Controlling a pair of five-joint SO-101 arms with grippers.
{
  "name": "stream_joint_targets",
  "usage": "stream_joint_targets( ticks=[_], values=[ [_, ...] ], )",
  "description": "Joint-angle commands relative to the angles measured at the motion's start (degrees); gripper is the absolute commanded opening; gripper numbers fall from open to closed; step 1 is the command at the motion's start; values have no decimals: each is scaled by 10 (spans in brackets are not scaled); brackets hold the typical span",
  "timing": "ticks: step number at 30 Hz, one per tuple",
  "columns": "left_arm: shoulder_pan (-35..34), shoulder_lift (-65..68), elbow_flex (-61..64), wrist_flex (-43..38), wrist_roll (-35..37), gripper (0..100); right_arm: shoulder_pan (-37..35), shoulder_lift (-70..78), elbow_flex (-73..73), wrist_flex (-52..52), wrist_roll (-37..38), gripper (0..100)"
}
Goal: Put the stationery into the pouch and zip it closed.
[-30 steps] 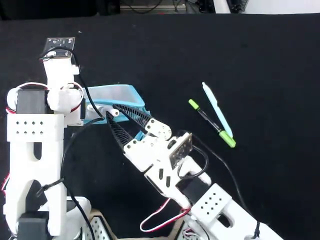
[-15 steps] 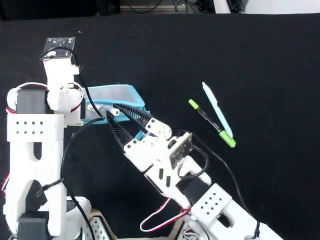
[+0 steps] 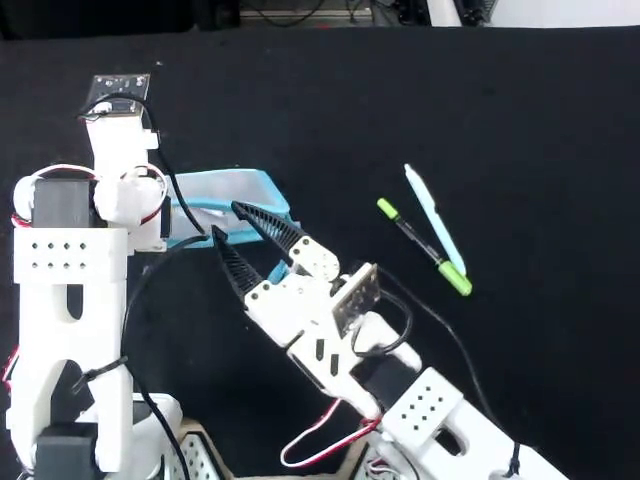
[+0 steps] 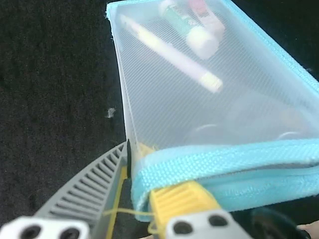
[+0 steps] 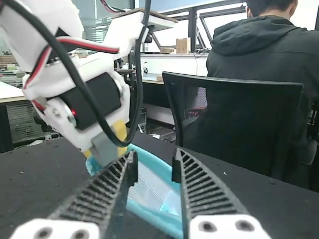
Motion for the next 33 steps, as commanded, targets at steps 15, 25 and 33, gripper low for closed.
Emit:
stream_joint_targets(
  ticks=[15, 25, 33],
  values=[
    [1, 4, 4, 2, 7, 30, 41, 3, -132, 291, 3, 113],
    [1, 4, 4, 2, 7, 30, 171, 3, -247, 454, 3, 197],
    [1, 4, 4, 2, 7, 30, 336, 8, -251, 400, -63, 198]
  ],
)
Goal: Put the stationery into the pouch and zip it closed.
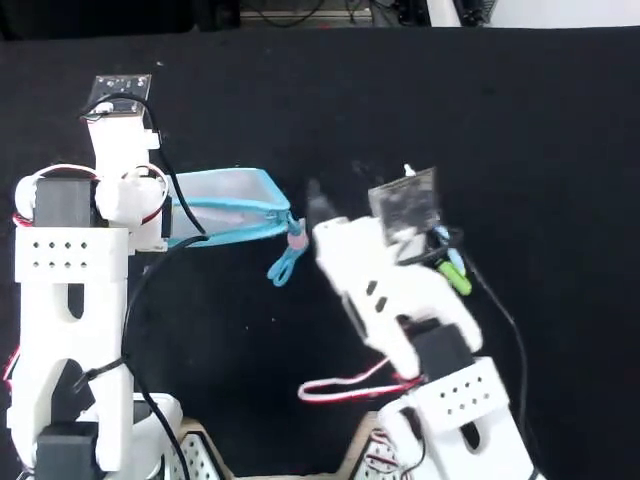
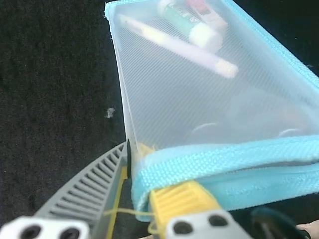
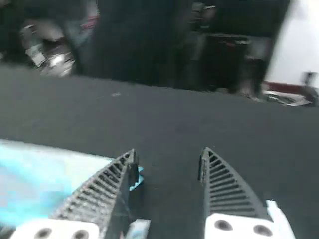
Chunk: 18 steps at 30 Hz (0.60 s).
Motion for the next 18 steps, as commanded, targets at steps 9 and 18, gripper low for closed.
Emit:
stream_joint_targets(
  ticks=[9, 18],
  values=[
    [1, 3, 9, 1, 7, 30, 165, 116, -3, -191, -44, 198],
    [1, 3, 15, -2, 7, 30, 203, 384, -57, -336, -43, 198]
  ],
)
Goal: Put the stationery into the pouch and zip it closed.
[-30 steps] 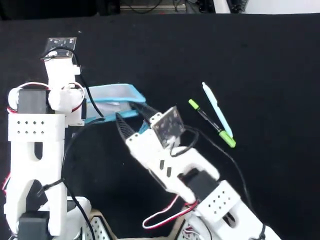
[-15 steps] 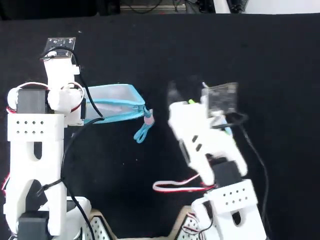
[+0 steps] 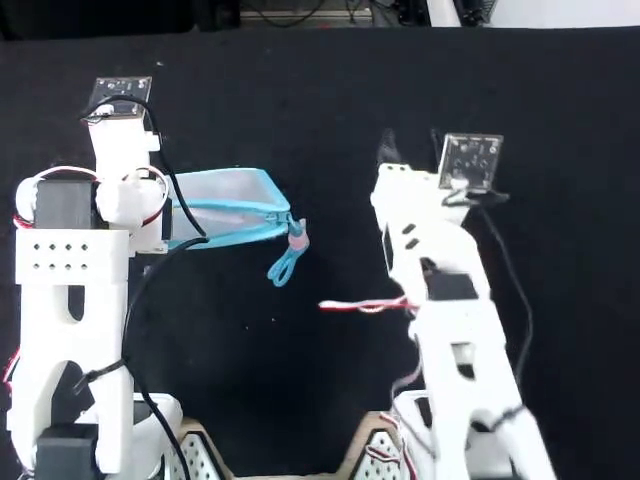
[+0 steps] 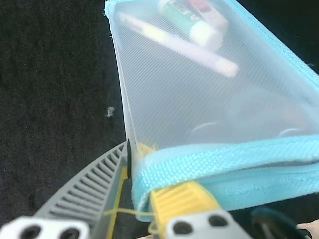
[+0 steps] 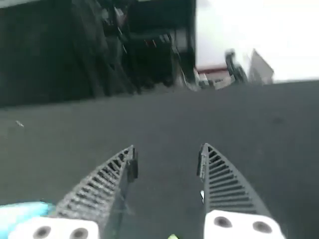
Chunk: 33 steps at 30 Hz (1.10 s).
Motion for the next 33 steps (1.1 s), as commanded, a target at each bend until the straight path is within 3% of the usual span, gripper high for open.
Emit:
stream_joint_targets(
  ticks=[1, 14, 22, 25, 33],
  values=[
    [1, 5, 6, -2, 7, 30, 31, 125, -72, -43, -4, 198],
    [1, 5, 7, -2, 7, 30, 34, 342, -284, 94, 69, 198],
    [1, 5, 7, -2, 7, 30, 35, 362, -313, 117, 71, 198],
    [1, 5, 7, -2, 7, 30, 32, 363, -312, 126, 115, 198],
    [1, 4, 7, -2, 7, 30, 23, 380, -342, 247, 147, 198]
  ],
)
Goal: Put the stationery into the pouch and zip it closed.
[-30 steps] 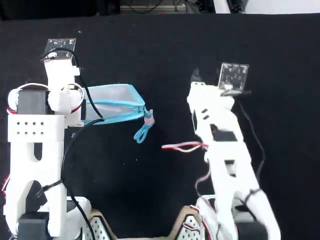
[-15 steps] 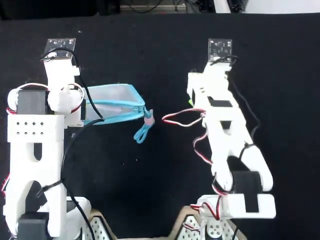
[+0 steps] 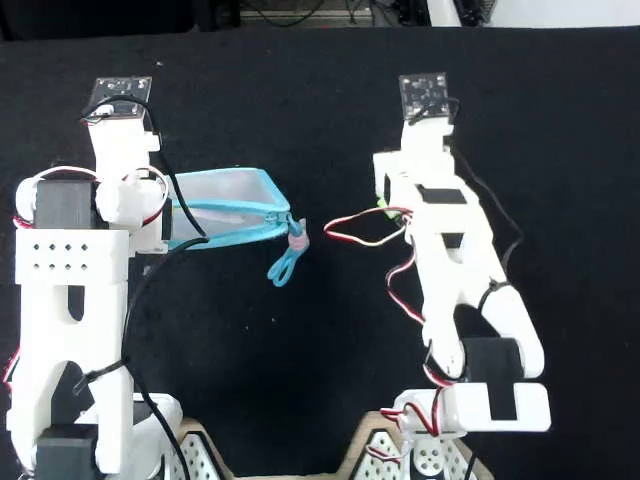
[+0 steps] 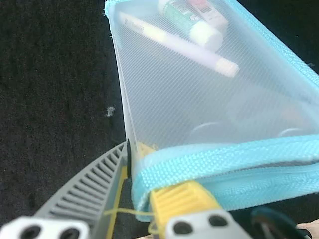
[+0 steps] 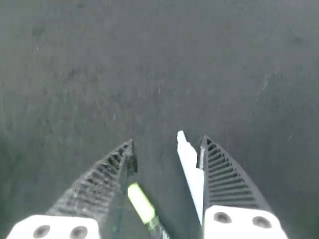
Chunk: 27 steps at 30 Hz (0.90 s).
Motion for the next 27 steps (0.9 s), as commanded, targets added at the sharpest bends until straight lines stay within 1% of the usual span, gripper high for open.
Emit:
stream_joint_targets(
  ticks=[1, 3, 5, 8, 11, 13, 19, 25, 27],
  values=[
    [1, 5, 7, -2, 7, 30, -12, 16, -40, 31, 11, 198],
    [1, 5, 7, -2, 7, 30, -23, 29, -51, 33, 28, 197],
    [1, 4, 7, -2, 7, 30, -25, 46, -61, 36, 69, 197],
    [1, 5, 7, -2, 7, 30, -20, 76, -92, 84, 108, 197],
    [1, 5, 7, -2, 7, 30, -12, 108, -148, 168, 107, 197],
    [1, 5, 7, -2, 7, 30, -10, 130, -182, 201, 107, 197],
    [1, 5, 7, -2, 7, 30, -9, 172, -218, 219, 112, 197],
    [1, 5, 7, -2, 7, 30, -12, 167, -219, 243, 113, 197],
    [1, 5, 7, -2, 7, 30, -12, 166, -219, 247, 125, 197]
  ],
)
